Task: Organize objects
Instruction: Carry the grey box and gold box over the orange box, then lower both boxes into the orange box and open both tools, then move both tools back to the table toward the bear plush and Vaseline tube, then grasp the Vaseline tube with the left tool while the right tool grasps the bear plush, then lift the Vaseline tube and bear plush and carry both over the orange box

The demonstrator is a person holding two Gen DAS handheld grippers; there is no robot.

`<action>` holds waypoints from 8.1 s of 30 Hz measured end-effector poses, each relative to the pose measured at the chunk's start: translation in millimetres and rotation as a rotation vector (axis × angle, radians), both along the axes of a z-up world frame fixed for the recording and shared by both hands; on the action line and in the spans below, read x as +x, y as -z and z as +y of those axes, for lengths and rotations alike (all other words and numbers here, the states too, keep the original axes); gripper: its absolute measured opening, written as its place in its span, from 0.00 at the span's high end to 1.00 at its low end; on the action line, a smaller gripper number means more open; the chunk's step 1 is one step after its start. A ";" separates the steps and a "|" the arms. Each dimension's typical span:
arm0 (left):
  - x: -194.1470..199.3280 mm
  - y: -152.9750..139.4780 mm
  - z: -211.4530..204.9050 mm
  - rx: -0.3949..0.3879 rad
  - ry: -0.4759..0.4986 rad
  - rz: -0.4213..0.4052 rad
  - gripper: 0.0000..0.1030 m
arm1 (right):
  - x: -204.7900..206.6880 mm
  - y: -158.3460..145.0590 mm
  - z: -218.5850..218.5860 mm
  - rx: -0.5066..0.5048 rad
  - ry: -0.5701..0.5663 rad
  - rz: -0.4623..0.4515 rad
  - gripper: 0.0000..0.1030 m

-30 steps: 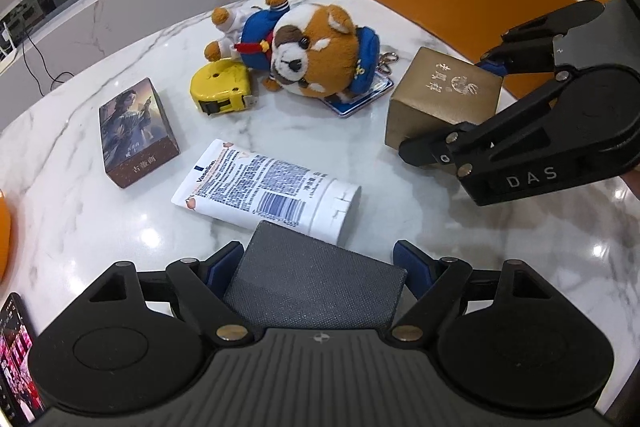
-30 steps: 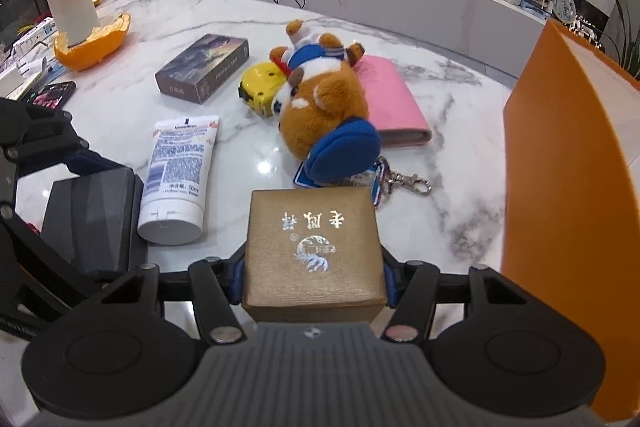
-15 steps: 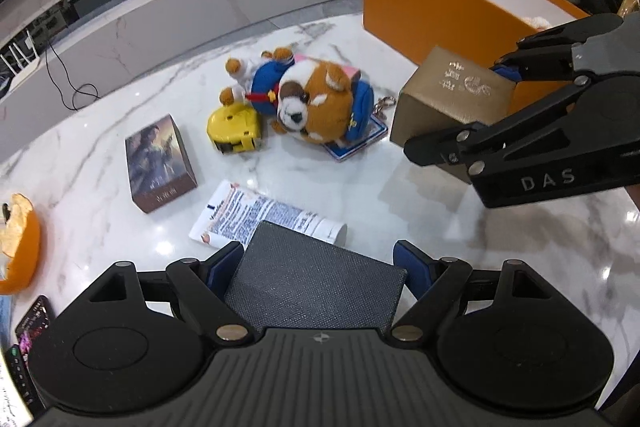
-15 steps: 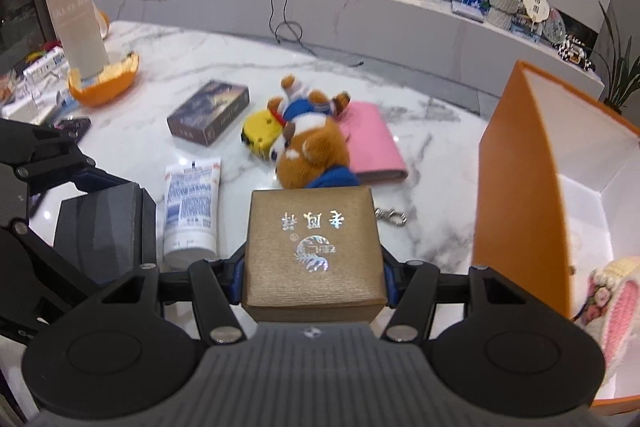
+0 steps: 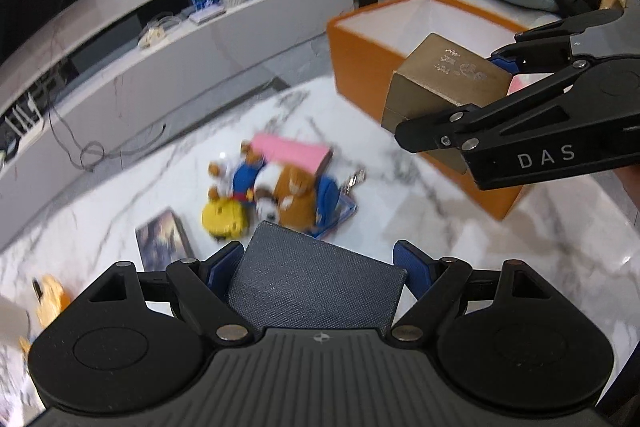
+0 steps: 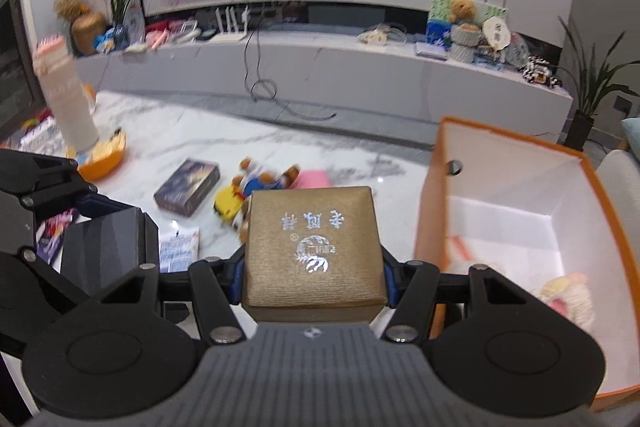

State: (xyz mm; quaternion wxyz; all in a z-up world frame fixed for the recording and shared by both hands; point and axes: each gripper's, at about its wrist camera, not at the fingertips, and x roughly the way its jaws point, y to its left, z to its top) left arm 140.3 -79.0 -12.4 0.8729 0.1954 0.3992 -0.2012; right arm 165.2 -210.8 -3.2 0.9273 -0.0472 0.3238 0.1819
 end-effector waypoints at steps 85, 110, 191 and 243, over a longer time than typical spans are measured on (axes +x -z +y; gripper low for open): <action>130.0 9.0 -218.2 -0.054 0.093 0.063 0.02 | 126.2 -4.3 -187.6 0.180 0.272 0.107 0.25; 112.6 -30.9 -106.8 -0.091 -0.027 -0.030 0.02 | 90.3 -35.8 -117.2 0.167 0.121 -0.023 0.24; 25.9 100.2 89.1 -0.176 -0.151 0.058 0.17 | 51.6 88.6 73.1 -0.062 -0.150 0.263 0.36; 31.1 64.3 89.5 -0.241 -0.129 0.041 0.45 | 48.9 61.8 63.7 -0.008 -0.145 0.205 0.43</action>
